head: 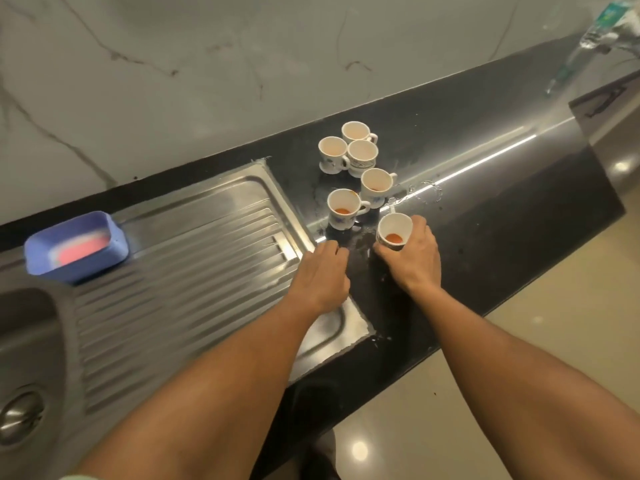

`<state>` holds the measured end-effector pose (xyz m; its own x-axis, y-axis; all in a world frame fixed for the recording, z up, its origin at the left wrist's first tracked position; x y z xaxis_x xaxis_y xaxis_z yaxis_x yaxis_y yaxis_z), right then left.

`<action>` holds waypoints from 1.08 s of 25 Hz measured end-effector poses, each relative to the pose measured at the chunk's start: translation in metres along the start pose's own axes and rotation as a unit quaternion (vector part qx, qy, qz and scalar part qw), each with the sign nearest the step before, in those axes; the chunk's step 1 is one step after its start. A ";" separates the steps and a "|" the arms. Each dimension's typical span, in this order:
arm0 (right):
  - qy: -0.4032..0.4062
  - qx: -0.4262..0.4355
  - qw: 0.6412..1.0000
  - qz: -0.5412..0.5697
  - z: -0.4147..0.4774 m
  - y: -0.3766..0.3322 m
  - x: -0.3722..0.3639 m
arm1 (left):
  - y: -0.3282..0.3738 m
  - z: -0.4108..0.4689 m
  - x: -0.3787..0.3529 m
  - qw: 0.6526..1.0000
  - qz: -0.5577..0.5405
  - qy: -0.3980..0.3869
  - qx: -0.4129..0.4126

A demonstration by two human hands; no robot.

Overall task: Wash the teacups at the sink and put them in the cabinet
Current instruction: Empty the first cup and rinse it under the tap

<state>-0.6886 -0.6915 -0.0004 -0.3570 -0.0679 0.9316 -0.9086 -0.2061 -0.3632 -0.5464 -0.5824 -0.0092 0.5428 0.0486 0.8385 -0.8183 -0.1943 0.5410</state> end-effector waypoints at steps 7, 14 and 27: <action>-0.040 0.104 0.992 0.056 -0.097 -0.113 -0.029 | -0.092 -0.105 0.071 0.997 0.062 0.026 0.022; -0.114 0.175 0.975 0.075 -0.264 -0.280 -0.093 | -0.248 -0.290 0.149 0.990 0.053 0.054 0.116; -0.245 0.333 0.907 0.073 -0.471 -0.565 -0.202 | -0.499 -0.536 0.224 0.647 -0.546 0.296 0.442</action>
<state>-0.2049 -0.1018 0.0110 -0.1753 -0.5346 0.8268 -0.4681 -0.6935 -0.5477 -0.1172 0.0504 -0.0559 0.3252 0.9456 0.0067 0.5622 -0.1990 0.8027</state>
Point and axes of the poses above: each hand's wrist, its own z-axis towards the middle knuckle, its own x-axis out of the back of the hand, y = z × x, the point moved 10 cm from there along z, towards the middle knuckle, and after that the axes turned 14 degrees about -z, right-handed, at the moved point
